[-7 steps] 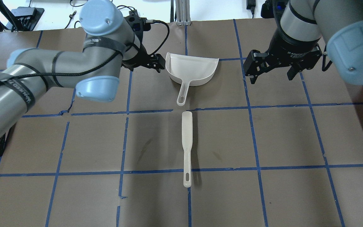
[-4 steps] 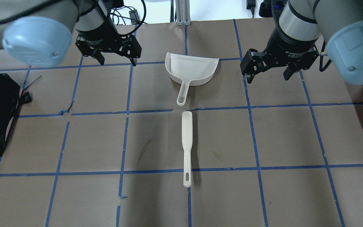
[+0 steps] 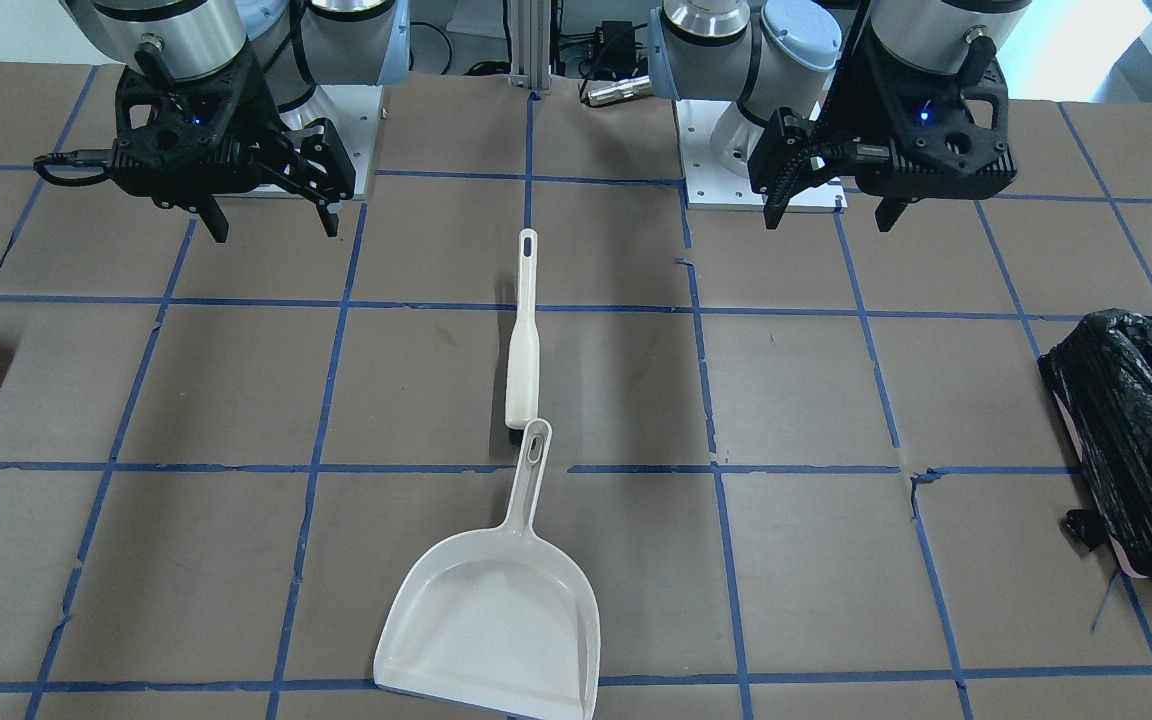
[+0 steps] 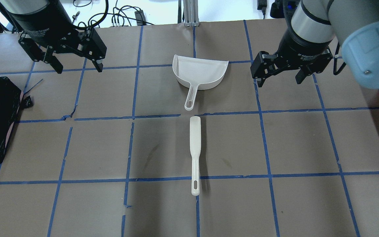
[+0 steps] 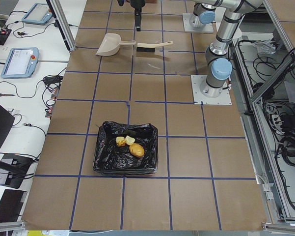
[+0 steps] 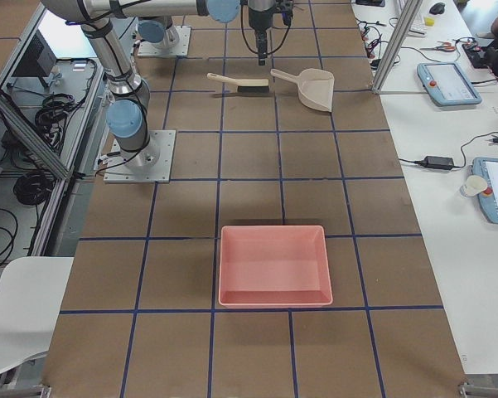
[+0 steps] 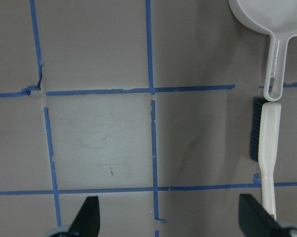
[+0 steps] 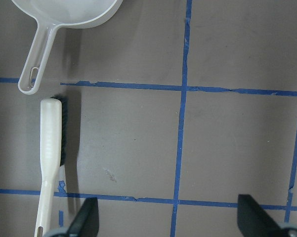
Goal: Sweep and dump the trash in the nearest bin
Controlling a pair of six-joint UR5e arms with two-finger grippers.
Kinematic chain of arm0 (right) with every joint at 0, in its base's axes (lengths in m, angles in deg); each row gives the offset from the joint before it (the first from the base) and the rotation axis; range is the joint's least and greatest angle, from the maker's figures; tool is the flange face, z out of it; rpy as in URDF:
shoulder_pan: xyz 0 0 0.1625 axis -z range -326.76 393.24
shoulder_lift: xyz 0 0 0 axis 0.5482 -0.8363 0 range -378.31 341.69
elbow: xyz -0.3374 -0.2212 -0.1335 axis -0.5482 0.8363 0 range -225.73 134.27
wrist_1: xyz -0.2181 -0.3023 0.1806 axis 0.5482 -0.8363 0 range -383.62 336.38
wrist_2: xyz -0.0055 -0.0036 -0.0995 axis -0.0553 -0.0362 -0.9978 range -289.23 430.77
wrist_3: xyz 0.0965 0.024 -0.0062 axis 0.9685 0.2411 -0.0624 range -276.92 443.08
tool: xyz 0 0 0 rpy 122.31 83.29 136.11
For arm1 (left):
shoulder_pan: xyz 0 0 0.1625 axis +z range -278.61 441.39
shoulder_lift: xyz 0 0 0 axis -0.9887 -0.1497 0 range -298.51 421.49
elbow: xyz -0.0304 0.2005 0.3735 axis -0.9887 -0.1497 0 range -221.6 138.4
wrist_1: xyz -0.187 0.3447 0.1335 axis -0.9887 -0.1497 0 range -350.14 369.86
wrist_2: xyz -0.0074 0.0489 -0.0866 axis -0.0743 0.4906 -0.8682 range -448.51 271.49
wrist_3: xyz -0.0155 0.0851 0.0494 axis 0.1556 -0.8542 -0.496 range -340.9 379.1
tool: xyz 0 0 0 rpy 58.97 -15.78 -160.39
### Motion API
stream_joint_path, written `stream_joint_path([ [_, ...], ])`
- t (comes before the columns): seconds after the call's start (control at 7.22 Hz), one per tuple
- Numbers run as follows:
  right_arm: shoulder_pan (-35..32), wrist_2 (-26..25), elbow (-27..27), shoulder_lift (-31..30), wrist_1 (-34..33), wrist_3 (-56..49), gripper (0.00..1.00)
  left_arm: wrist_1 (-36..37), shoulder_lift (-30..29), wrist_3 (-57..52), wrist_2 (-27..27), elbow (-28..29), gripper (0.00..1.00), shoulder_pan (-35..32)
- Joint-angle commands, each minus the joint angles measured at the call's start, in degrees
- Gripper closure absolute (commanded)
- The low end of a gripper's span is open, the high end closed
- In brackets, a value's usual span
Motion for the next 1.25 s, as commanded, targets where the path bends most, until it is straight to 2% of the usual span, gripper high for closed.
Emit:
stream_joint_path([
  [0.0, 0.0, 0.0, 0.0, 0.0, 0.0, 0.0, 0.0, 0.2, -1.1, 0.6, 0.7, -0.7, 0.0, -0.7],
  [0.14, 0.0, -0.1, -0.1, 0.1, -0.4, 0.0, 0.0, 5.2, -0.6, 0.4, 0.8, -2.4, 0.0, -1.7],
  [0.55, 0.0, 0.0, -0.1, 0.3, -0.8, 0.0, 0.0, 10.3, 0.0, 0.1, 0.8, -5.3, 0.0, -1.8],
  [1.11, 0.0, 0.0, -0.1, 0.1, -0.7, 0.0, 0.0, 10.5, 0.2, 0.7, 0.5, -6.3, 0.0, -1.9],
])
